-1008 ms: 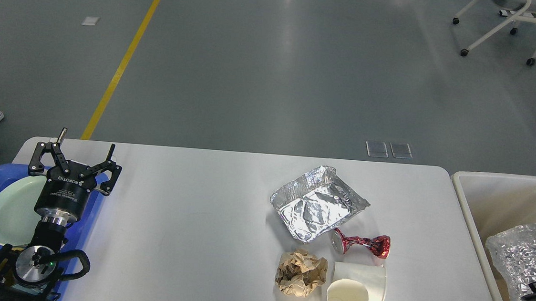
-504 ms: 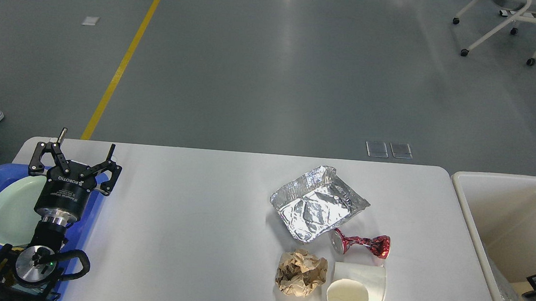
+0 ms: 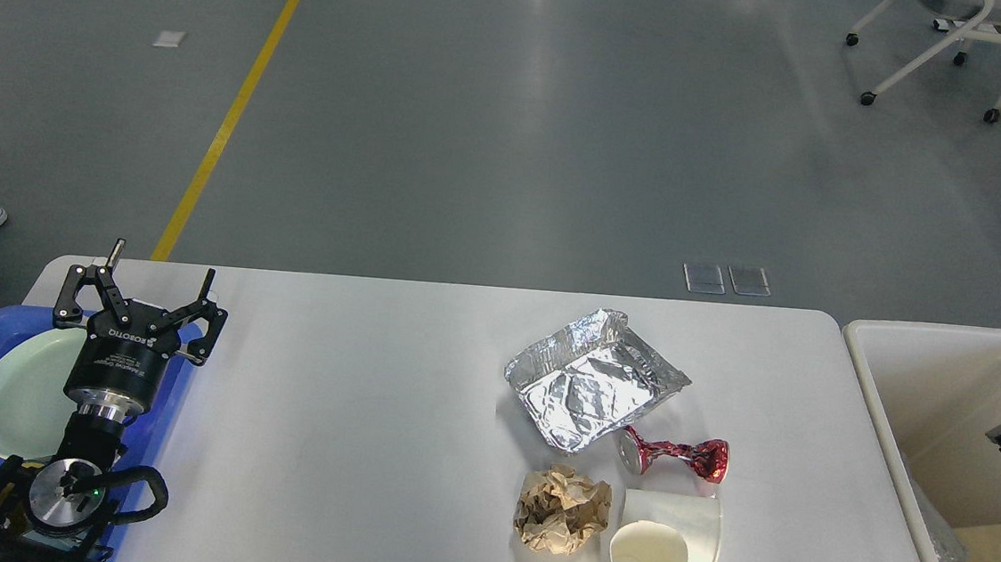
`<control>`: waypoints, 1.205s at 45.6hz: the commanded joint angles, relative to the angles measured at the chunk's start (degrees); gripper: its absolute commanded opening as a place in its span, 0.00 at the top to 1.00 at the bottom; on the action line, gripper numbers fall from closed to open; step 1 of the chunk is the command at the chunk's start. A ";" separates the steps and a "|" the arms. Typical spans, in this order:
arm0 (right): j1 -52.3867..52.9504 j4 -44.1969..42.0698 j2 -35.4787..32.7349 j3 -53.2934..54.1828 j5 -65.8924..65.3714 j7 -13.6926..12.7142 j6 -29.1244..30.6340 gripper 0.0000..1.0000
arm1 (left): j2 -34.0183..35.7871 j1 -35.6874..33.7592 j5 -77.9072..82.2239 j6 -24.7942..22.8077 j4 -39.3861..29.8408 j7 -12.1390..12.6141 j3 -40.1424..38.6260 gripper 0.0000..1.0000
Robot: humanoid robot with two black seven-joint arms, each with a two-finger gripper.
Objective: Tidy desktop
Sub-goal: 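Open the right gripper to drop the foil in the bin, then raise the right gripper out of the bin toward the foil tray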
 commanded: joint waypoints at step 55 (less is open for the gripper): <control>94.15 65.27 16.02 -22.46 -5.42 -0.13 54.85 0.00 | 0.00 0.00 0.00 0.00 -0.03 0.00 0.00 0.04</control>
